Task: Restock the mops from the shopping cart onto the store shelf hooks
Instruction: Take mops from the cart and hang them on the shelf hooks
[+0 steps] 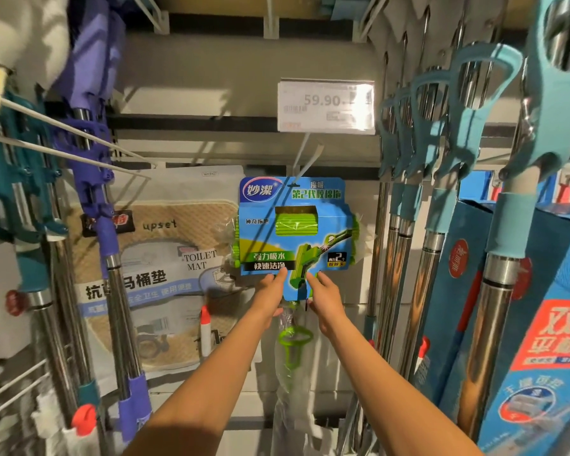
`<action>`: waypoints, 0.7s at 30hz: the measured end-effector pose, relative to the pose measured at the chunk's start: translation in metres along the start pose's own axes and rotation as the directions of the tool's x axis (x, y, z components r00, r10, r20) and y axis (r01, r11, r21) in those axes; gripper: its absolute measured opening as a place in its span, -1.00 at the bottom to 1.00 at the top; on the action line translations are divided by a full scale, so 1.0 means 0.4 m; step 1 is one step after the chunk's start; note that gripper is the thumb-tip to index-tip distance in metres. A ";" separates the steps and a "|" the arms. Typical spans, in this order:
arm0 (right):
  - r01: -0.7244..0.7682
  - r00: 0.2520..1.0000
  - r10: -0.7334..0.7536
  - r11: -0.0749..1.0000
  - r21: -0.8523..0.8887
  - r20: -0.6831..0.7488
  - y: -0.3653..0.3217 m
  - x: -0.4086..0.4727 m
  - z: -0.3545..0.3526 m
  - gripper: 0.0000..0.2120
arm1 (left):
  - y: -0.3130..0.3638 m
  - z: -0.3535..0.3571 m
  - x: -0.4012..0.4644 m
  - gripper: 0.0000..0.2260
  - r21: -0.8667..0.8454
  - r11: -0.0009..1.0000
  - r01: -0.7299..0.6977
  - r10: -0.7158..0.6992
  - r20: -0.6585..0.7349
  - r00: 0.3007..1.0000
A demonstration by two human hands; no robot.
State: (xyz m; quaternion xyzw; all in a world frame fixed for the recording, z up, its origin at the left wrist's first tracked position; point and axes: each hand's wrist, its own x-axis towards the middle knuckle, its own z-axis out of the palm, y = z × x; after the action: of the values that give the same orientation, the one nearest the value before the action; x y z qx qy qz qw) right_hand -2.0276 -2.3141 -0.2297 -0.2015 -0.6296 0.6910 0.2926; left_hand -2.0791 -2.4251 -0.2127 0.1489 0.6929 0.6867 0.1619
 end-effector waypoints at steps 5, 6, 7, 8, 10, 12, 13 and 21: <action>0.035 0.999 -0.036 0.998 0.049 0.013 -0.024 -0.098 0.000 -0.50 | 0.035 -0.015 -0.130 -0.51 -0.066 0.998 -0.009 0.014 0.085 0.996; 0.049 0.998 -0.051 0.996 0.069 0.026 -0.032 -0.123 0.001 -0.52 | 0.041 -0.018 -0.158 -0.51 -0.078 0.997 -0.026 0.033 0.095 0.995; 0.064 0.997 -0.068 0.994 0.084 0.042 -0.041 -0.157 0.004 -0.55 | 0.048 -0.024 -0.195 -0.54 -0.088 0.995 -0.053 0.062 0.098 0.993; 0.082 0.995 -0.087 0.992 0.099 0.052 -0.054 -0.191 0.007 -0.57 | 0.051 -0.030 -0.226 -0.56 -0.083 0.992 -0.098 0.105 0.088 0.991; 0.118 0.991 -0.125 0.986 0.118 0.054 -0.079 -0.269 0.016 -0.58 | 0.053 -0.053 -0.289 -0.58 -0.001 0.977 -0.213 0.213 0.050 0.976; 0.194 0.980 -0.197 0.978 0.076 0.035 -0.100 -0.350 0.021 -0.60 | 0.047 -0.086 -0.353 -0.55 0.119 0.950 -0.290 0.288 0.031 0.957; 0.240 0.970 -0.241 0.970 0.049 0.031 -0.110 -0.393 0.022 -0.60 | 0.044 -0.103 -0.389 -0.53 0.179 0.931 -0.318 0.319 0.021 0.947; 0.487 0.873 -0.480 0.848 -0.206 0.090 -0.097 -0.732 0.027 -0.55 | -0.030 -0.291 -0.685 -0.39 0.517 0.725 -0.455 0.540 -0.017 0.842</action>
State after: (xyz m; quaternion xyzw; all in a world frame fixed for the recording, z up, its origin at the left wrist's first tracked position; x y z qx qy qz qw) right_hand -1.8098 -2.5133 -0.2162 -0.0561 -0.7382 0.5236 0.4215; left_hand -1.8814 -2.6479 -0.2189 0.3081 0.7898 0.5140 -0.1306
